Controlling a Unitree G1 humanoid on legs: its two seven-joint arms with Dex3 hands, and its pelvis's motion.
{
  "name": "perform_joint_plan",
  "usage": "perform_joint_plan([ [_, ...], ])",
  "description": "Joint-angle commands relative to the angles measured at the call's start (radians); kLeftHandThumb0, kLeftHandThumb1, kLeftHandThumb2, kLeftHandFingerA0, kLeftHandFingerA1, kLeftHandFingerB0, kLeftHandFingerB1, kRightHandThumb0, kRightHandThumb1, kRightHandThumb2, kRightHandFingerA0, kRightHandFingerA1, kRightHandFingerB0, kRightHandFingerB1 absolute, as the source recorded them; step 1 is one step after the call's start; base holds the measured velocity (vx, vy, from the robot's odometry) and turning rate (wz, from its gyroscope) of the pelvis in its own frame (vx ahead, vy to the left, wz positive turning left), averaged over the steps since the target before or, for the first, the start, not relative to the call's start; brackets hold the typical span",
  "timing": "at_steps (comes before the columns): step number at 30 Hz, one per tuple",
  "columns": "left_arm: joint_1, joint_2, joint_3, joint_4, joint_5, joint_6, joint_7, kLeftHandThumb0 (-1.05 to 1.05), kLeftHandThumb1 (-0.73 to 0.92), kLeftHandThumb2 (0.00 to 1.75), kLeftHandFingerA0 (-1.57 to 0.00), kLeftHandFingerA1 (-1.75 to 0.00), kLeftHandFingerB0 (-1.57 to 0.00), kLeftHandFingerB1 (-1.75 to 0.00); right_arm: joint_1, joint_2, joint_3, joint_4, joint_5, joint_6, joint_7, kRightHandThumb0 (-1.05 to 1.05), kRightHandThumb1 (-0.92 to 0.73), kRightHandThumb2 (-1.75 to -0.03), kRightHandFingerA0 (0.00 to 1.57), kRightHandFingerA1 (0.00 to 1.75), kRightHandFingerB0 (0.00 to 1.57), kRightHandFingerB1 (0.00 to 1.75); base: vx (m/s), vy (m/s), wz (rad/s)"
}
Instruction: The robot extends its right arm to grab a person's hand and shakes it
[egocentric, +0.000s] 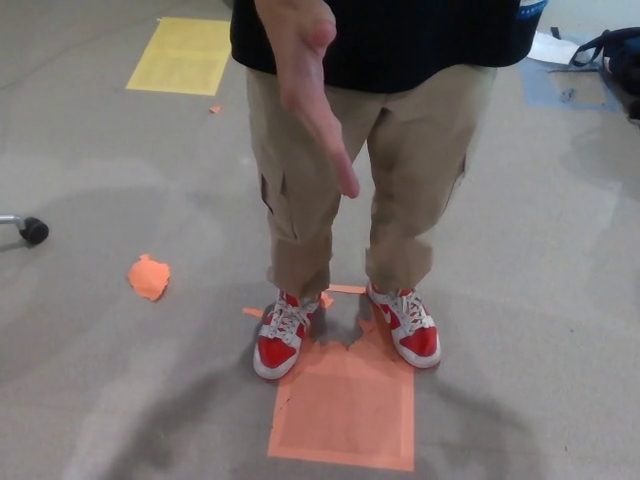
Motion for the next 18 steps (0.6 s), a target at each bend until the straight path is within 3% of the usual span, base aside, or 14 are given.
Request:
perform_joint_plan([
  [1, 0.002, 0.028, 0.019, -0.001, -0.016, -0.02, -0.035, -0.56, 0.92, 0.7, -0.19, -0.36, -0.15, -0.32, -0.009, -0.017, 0.001, 0.003, -0.002, 0.019, -0.004, -0.72, -0.76, -1.1, 0.06, 0.44, 0.03, 0.34, 0.0, 0.0, 0.0],
  [2, 0.0, 0.028, 0.021, -0.002, -0.017, -0.02, -0.035, -0.31, 0.68, 1.17, 0.0, -0.48, 0.0, -0.47, -0.012, -0.017, 0.002, 0.003, -0.003, 0.018, -0.006, -0.7, -0.76, -1.1, 0.03, 0.44, 0.06, 0.35, 0.0, 0.0, 0.0],
  [3, -0.003, 0.027, 0.023, -0.002, -0.017, -0.019, -0.035, -0.31, 0.68, 1.17, 0.0, -0.48, 0.0, -0.47, -0.015, -0.016, 0.003, 0.003, -0.005, 0.017, -0.006, -0.7, -0.76, -1.1, 0.03, 0.44, 0.06, 0.35, 0.0, 0.0, 0.0],
  [5, -0.004, 0.026, 0.023, -0.006, -0.011, -0.05, -0.031, -0.28, 0.66, 1.15, -0.07, -0.5, -0.07, -0.49, -0.021, -0.021, 0.015, 0.003, -0.017, 0.003, -0.007, -0.79, -0.81, -1.1, 0.0, 0.4, 0.13, 0.34, 0.0, 0.0, 0.0],
  [6, -0.007, 0.026, 0.024, -0.007, -0.011, -0.049, -0.034, -0.53, 0.92, 0.7, -0.22, -0.36, -0.19, -0.33, -0.024, -0.02, 0.014, 0.002, -0.015, 0.009, -0.009, -0.71, -0.76, -1.1, 0.03, 0.43, 0.06, 0.35, 0.0, 0.0, 0.0],
  [8, -0.012, 0.026, 0.024, -0.007, -0.01, -0.044, -0.035, -0.53, 0.92, 0.7, -0.22, -0.36, -0.19, -0.33, -0.028, -0.018, 0.015, 0.002, -0.014, 0.017, -0.014, -0.71, -0.76, -1.1, 0.03, 0.43, 0.06, 0.35, 0.0, 0.0, 0.0],
  [9, -0.015, 0.025, 0.027, -0.008, -0.012, -0.041, -0.038, -0.53, 0.92, 0.69, -0.22, -0.36, -0.2, -0.33, -0.031, -0.019, 0.018, 0.003, -0.017, 0.018, -0.016, -0.83, -0.83, -1.09, 0.01, 0.39, 0.1, 0.33, 0.0, 0.0, 0.0],
  [10, -0.016, 0.025, 0.023, -0.013, -0.007, -0.038, -0.034, -0.28, 0.65, 1.15, -0.06, -0.5, -0.06, -0.49, -0.036, -0.019, 0.027, 0.004, -0.027, 0.025, -0.023, -0.7, -0.76, -1.09, 0.05, 0.43, 0.04, 0.35, 0.0, 0.0, 0.0],
  [11, -0.017, 0.025, 0.022, -0.013, -0.005, -0.036, -0.034, -0.28, 0.65, 1.15, -0.07, -0.5, -0.07, -0.49, -0.038, -0.02, 0.04, 0.004, -0.039, 0.031, -0.032, -0.75, -0.79, -1.1, 0.12, 0.45, 0.01, 0.34, 0.0, 0.0, 0.0],
  [12, -0.015, 0.026, 0.016, -0.011, 0.004, -0.032, -0.023, -0.29, 0.64, 1.14, -0.07, -0.5, -0.07, -0.49, -0.036, -0.02, 0.047, 0.004, -0.047, 0.029, -0.038, -0.7, -0.77, -1.1, 0.05, 0.44, 0.04, 0.35, 0.0, 0.0, 0.0],
  [13, -0.012, 0.028, 0.004, -0.009, 0.019, -0.028, -0.005, -0.28, 0.64, 1.15, -0.07, -0.5, -0.07, -0.49, -0.034, -0.021, 0.057, 0.006, -0.054, 0.025, -0.043, -0.69, -0.92, -0.74, 0.11, 0.31, 0.09, 0.26, 0.0, 0.0, 0.0],
  [14, -0.014, 0.029, 0.002, -0.007, 0.02, -0.031, -0.003, -0.28, 0.64, 1.15, -0.07, -0.5, -0.07, -0.49, -0.037, -0.021, 0.059, 0.006, -0.052, 0.026, -0.04, -0.69, -0.92, -0.74, 0.11, 0.31, 0.09, 0.26, 0.0, 0.0, 0.0],
  [15, -0.012, 0.029, 0.013, -0.007, 0.005, -0.041, -0.025, -0.54, 0.92, 0.72, -0.16, -0.36, -0.18, -0.34, -0.04, -0.021, 0.065, 0.007, -0.055, 0.029, -0.042, -0.76, -0.8, -1.11, 0.12, 0.46, 0.02, 0.37, 0.0, 0.0, 0.0],
  [18, -0.007, 0.025, 0.028, -0.007, -0.013, -0.037, -0.036, -0.55, 0.91, 0.69, -0.17, -0.35, -0.2, -0.33, -0.036, -0.022, 0.072, 0.007, -0.055, 0.028, -0.043, -0.76, -0.8, -1.11, 0.12, 0.46, 0.0, 0.36, 0.0, 0.0, 0.0],
])
